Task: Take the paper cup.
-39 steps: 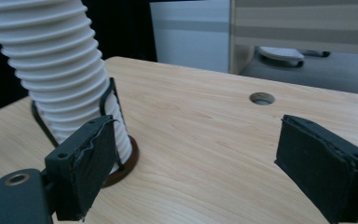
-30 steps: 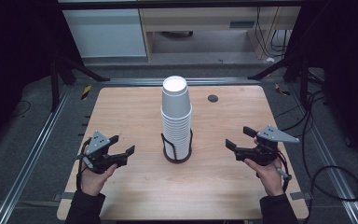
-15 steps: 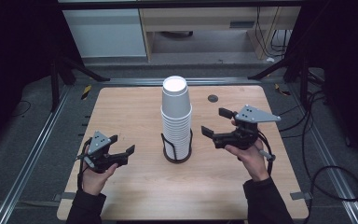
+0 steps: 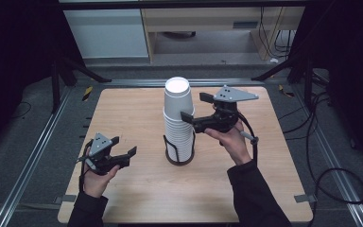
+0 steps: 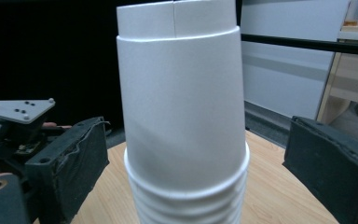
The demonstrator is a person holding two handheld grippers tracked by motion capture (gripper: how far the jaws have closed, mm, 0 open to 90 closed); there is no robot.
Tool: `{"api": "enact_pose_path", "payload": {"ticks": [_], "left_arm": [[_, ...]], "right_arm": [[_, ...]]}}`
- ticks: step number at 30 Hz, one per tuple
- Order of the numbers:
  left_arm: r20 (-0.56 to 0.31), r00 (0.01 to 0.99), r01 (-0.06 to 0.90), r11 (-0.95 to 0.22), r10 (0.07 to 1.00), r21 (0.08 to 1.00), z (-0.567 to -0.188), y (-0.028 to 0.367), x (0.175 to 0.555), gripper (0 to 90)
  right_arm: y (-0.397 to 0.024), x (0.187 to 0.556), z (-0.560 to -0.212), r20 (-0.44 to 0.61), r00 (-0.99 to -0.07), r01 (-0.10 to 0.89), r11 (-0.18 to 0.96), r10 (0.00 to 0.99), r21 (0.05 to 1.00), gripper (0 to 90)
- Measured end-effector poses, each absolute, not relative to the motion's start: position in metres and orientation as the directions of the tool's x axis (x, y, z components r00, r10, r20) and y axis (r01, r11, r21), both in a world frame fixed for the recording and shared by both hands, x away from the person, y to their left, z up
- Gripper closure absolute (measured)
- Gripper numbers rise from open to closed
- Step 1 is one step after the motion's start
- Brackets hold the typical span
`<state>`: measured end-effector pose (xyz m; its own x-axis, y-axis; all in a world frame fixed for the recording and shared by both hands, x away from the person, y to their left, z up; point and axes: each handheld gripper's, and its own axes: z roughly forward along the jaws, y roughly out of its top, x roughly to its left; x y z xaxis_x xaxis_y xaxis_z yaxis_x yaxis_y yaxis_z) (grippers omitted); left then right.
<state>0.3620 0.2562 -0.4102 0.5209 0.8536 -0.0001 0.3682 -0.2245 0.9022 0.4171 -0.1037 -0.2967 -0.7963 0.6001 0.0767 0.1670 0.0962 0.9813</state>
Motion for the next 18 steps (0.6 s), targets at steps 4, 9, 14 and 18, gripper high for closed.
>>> {"api": "enact_pose_path", "payload": {"ticks": [4, 9, 14, 18], "left_arm": [[0.001, 0.521, 0.366, -0.224, 0.853, 0.903, -0.410, 0.256, 0.362, 21.4], [-0.001, 0.524, 0.368, -0.225, 0.852, 0.902, -0.410, 0.256, 0.362, 21.3], [-0.004, 0.524, 0.368, -0.223, 0.852, 0.903, -0.411, 0.256, 0.362, 21.4], [-0.004, 0.524, 0.368, -0.223, 0.851, 0.902, -0.411, 0.255, 0.362, 21.4]], "right_arm": [[-0.091, 0.423, -0.298, 0.050, -0.799, 0.154, 0.124, 0.599, 0.980, 5.1], [-0.077, 0.431, -0.299, 0.042, -0.800, 0.156, 0.140, 0.599, 0.978, 5.3], [-0.067, 0.439, -0.306, 0.050, -0.805, 0.171, 0.151, 0.591, 0.974, 5.6], [-0.062, 0.442, -0.310, 0.036, -0.796, 0.164, 0.158, 0.604, 0.974, 7.0]]}}
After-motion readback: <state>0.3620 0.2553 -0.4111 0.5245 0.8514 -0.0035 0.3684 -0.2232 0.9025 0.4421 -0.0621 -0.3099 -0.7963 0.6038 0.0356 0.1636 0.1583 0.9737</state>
